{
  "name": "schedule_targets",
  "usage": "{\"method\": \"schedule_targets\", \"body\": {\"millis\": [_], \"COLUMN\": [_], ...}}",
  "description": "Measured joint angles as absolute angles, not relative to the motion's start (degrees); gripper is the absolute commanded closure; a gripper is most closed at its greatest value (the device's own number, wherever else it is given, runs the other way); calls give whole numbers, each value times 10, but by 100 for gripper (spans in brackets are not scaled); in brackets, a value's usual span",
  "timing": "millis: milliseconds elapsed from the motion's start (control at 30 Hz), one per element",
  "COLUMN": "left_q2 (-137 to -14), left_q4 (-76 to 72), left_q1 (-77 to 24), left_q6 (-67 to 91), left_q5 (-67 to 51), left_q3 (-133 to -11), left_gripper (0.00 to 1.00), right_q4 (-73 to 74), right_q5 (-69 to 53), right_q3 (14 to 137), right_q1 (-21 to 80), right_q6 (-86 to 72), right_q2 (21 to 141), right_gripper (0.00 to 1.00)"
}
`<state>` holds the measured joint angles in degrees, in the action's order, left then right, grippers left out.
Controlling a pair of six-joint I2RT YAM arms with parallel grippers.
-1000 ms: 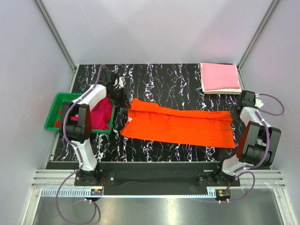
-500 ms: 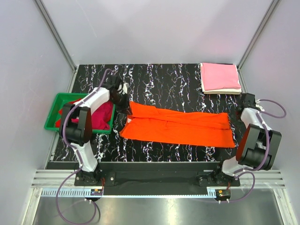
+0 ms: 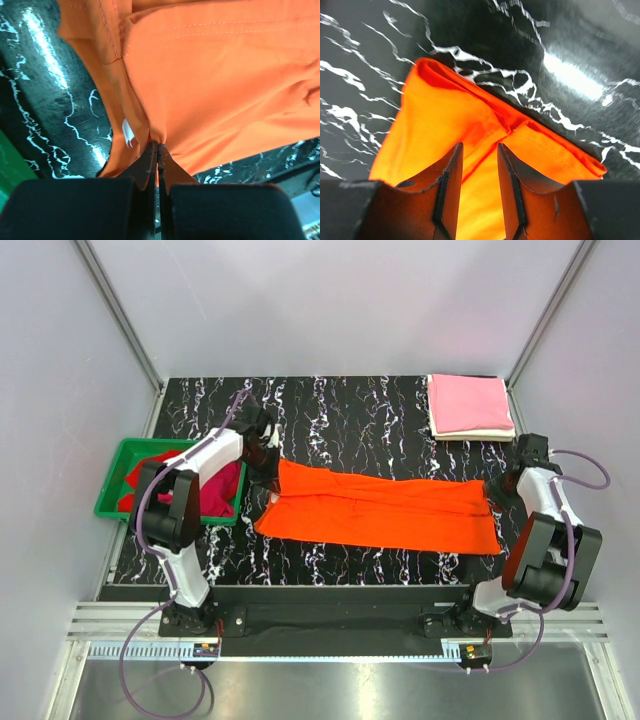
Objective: Fold and stack the t-shirts
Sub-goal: Fold the tshirt
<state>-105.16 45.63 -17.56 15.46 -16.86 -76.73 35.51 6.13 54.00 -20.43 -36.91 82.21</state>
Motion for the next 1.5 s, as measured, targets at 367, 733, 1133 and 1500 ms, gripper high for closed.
{"method": "schedule_targets", "body": {"millis": [367, 733, 1133, 1500], "left_q2": [-1052, -1051, -1023, -993], "left_q4": [466, 475, 486, 503], "left_q1": [-189, -208, -210, -209], "left_q6": [154, 164, 183, 173], "left_q5": [-140, -93, -65, -85], "left_q3": [-768, -768, -748, -792], "left_gripper": [100, 100, 67, 48], "right_q4": [390, 392, 363, 388], "right_q5": [35, 71, 75, 25], "right_q3": [557, 546, 487, 511], "right_q1": [-204, -204, -204, -204], "right_q6": [-385, -370, -362, -370], "right_q2": [917, 887, 847, 805], "right_gripper": [76, 100, 75, 70]}}
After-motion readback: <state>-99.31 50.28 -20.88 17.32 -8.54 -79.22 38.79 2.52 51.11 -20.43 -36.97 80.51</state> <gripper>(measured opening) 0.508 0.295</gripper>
